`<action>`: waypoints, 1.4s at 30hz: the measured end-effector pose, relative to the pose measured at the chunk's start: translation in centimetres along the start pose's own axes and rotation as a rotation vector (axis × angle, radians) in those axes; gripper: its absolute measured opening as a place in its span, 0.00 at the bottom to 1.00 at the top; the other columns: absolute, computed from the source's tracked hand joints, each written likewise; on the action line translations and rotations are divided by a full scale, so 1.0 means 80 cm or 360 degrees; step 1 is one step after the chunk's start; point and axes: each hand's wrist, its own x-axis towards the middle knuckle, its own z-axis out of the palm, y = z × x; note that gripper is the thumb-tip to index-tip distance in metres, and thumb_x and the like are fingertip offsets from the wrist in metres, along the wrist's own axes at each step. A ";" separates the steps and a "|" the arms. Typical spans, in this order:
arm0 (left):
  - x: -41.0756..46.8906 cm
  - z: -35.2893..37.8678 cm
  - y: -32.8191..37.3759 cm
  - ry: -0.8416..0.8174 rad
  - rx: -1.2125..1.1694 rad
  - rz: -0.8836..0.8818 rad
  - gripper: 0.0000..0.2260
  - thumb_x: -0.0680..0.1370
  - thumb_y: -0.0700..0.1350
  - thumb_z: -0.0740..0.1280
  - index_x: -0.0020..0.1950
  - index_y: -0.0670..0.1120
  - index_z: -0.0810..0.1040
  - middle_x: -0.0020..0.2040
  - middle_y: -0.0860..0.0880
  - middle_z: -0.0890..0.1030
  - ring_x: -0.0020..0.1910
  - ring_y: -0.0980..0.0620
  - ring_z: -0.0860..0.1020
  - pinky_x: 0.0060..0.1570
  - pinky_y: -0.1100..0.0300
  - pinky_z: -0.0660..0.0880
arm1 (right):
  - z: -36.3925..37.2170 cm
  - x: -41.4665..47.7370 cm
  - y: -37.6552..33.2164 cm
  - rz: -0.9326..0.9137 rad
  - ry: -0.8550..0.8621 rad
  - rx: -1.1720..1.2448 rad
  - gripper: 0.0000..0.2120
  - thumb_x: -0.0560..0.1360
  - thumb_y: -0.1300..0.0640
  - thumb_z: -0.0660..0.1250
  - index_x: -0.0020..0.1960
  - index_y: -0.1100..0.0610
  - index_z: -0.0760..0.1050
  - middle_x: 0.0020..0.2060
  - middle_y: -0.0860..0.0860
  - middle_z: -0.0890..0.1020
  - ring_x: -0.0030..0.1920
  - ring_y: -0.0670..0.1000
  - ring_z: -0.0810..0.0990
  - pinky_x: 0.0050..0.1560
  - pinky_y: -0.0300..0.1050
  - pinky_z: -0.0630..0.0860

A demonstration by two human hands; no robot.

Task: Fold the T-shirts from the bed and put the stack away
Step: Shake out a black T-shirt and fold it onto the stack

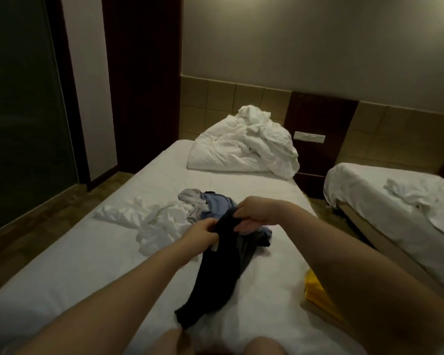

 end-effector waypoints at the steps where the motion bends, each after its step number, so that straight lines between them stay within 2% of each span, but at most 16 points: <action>1: 0.011 -0.006 0.008 0.0064 -0.0020 0.0023 0.05 0.72 0.37 0.63 0.43 0.45 0.76 0.37 0.45 0.77 0.40 0.48 0.76 0.41 0.58 0.69 | -0.012 0.003 -0.012 -0.0073 0.0107 0.0186 0.07 0.78 0.65 0.60 0.42 0.64 0.72 0.34 0.59 0.79 0.38 0.53 0.82 0.44 0.44 0.80; 5: 0.053 -0.057 0.089 0.0478 -0.0076 0.0247 0.08 0.76 0.40 0.61 0.52 0.45 0.77 0.43 0.45 0.80 0.44 0.46 0.78 0.38 0.59 0.70 | -0.068 -0.013 -0.119 -0.0853 0.0764 0.1220 0.07 0.77 0.69 0.56 0.46 0.64 0.72 0.38 0.57 0.76 0.29 0.45 0.78 0.32 0.36 0.77; 7: 0.074 -0.092 0.147 0.0666 -0.0103 0.0456 0.08 0.78 0.42 0.59 0.54 0.47 0.76 0.44 0.47 0.80 0.43 0.47 0.78 0.38 0.58 0.71 | -0.106 -0.029 -0.174 -0.1232 0.1100 0.1331 0.09 0.76 0.68 0.56 0.45 0.60 0.74 0.36 0.54 0.76 0.33 0.48 0.76 0.35 0.41 0.73; 9: 0.089 -0.121 0.192 0.0778 -0.0077 0.0591 0.08 0.79 0.42 0.58 0.55 0.46 0.75 0.45 0.46 0.79 0.43 0.47 0.77 0.37 0.57 0.70 | -0.131 -0.029 -0.197 -0.1271 0.1365 0.1035 0.10 0.74 0.64 0.58 0.41 0.53 0.74 0.36 0.52 0.78 0.40 0.53 0.77 0.40 0.47 0.72; 11: 0.101 -0.139 0.209 0.0808 0.0027 0.0557 0.09 0.79 0.41 0.58 0.55 0.42 0.75 0.47 0.42 0.78 0.45 0.43 0.77 0.39 0.54 0.70 | -0.141 -0.015 -0.193 -0.1058 0.1360 0.0661 0.09 0.72 0.61 0.60 0.38 0.50 0.74 0.39 0.55 0.80 0.47 0.60 0.79 0.49 0.54 0.75; 13: 0.110 -0.148 0.199 0.0833 0.0123 0.0448 0.09 0.78 0.41 0.58 0.54 0.43 0.76 0.48 0.41 0.79 0.47 0.41 0.76 0.40 0.54 0.68 | -0.152 0.000 -0.179 -0.0907 0.1257 0.0664 0.10 0.72 0.62 0.60 0.37 0.51 0.76 0.41 0.58 0.81 0.51 0.64 0.79 0.55 0.61 0.74; 15: 0.108 -0.151 0.180 0.0869 0.0168 0.0400 0.07 0.79 0.44 0.59 0.48 0.46 0.76 0.45 0.43 0.78 0.47 0.41 0.77 0.39 0.56 0.67 | -0.161 -0.002 -0.172 -0.0915 0.1321 0.0718 0.07 0.69 0.60 0.62 0.34 0.54 0.76 0.37 0.57 0.80 0.50 0.64 0.80 0.54 0.63 0.74; 18: 0.099 -0.152 0.163 0.0825 0.0162 0.0421 0.08 0.80 0.46 0.59 0.42 0.48 0.74 0.38 0.49 0.74 0.41 0.46 0.73 0.38 0.53 0.67 | -0.158 -0.026 -0.172 -0.1016 0.1531 0.0349 0.06 0.70 0.58 0.64 0.35 0.55 0.77 0.33 0.52 0.77 0.38 0.51 0.75 0.40 0.50 0.69; 21: 0.094 -0.155 0.158 0.0779 0.0100 0.0401 0.09 0.80 0.45 0.59 0.42 0.49 0.75 0.36 0.51 0.74 0.40 0.48 0.72 0.35 0.57 0.64 | -0.159 -0.036 -0.154 -0.1005 0.1720 -0.0321 0.08 0.74 0.59 0.62 0.43 0.59 0.80 0.42 0.53 0.75 0.43 0.50 0.72 0.41 0.41 0.61; 23: 0.093 -0.160 0.159 0.0753 0.0057 0.0408 0.08 0.80 0.45 0.59 0.46 0.48 0.76 0.39 0.49 0.76 0.43 0.46 0.75 0.36 0.57 0.66 | -0.167 -0.039 -0.138 -0.0952 0.1630 -0.0413 0.10 0.76 0.59 0.61 0.45 0.63 0.78 0.40 0.54 0.76 0.44 0.54 0.73 0.42 0.44 0.64; 26: 0.077 -0.170 0.171 0.0503 -0.0064 0.0426 0.07 0.80 0.46 0.60 0.52 0.46 0.77 0.44 0.48 0.79 0.45 0.49 0.77 0.39 0.59 0.71 | -0.173 -0.052 -0.124 -0.0802 0.1251 -0.0307 0.12 0.77 0.59 0.60 0.49 0.67 0.76 0.38 0.55 0.75 0.43 0.54 0.74 0.44 0.47 0.69; 30: 0.043 -0.190 0.177 0.0143 0.0041 0.0287 0.07 0.79 0.47 0.63 0.51 0.48 0.78 0.44 0.50 0.81 0.40 0.56 0.80 0.32 0.68 0.73 | -0.165 -0.080 -0.106 -0.0717 0.0729 0.0222 0.12 0.77 0.61 0.60 0.53 0.67 0.75 0.44 0.58 0.74 0.44 0.51 0.74 0.44 0.39 0.75; 34: 0.019 -0.194 0.167 0.0023 -0.0093 0.0188 0.08 0.78 0.50 0.62 0.51 0.48 0.78 0.46 0.49 0.81 0.40 0.56 0.82 0.34 0.66 0.74 | -0.134 -0.101 -0.085 -0.0729 0.0505 0.0649 0.07 0.77 0.62 0.59 0.52 0.62 0.74 0.40 0.53 0.78 0.37 0.45 0.78 0.33 0.34 0.74; 38: -0.005 -0.190 0.153 0.0040 -0.0289 0.0120 0.13 0.78 0.52 0.60 0.51 0.44 0.77 0.47 0.46 0.81 0.44 0.51 0.80 0.39 0.62 0.75 | -0.112 -0.109 -0.050 -0.0611 0.0356 0.0816 0.15 0.73 0.57 0.66 0.58 0.59 0.75 0.52 0.58 0.81 0.51 0.54 0.80 0.53 0.47 0.77; 40: -0.016 -0.188 0.141 0.0011 -0.0347 0.0053 0.15 0.79 0.53 0.59 0.52 0.43 0.77 0.49 0.45 0.81 0.47 0.50 0.79 0.42 0.59 0.74 | -0.105 -0.117 -0.031 -0.0511 0.0162 0.0915 0.19 0.71 0.53 0.67 0.60 0.58 0.73 0.52 0.57 0.82 0.50 0.53 0.82 0.48 0.45 0.81; 42: -0.025 -0.185 0.128 0.0001 -0.0366 -0.0026 0.16 0.78 0.54 0.59 0.53 0.43 0.77 0.50 0.45 0.81 0.50 0.48 0.79 0.44 0.58 0.74 | -0.099 -0.126 -0.013 -0.0473 -0.0019 0.1082 0.18 0.72 0.54 0.63 0.59 0.60 0.72 0.44 0.56 0.84 0.43 0.50 0.84 0.38 0.40 0.80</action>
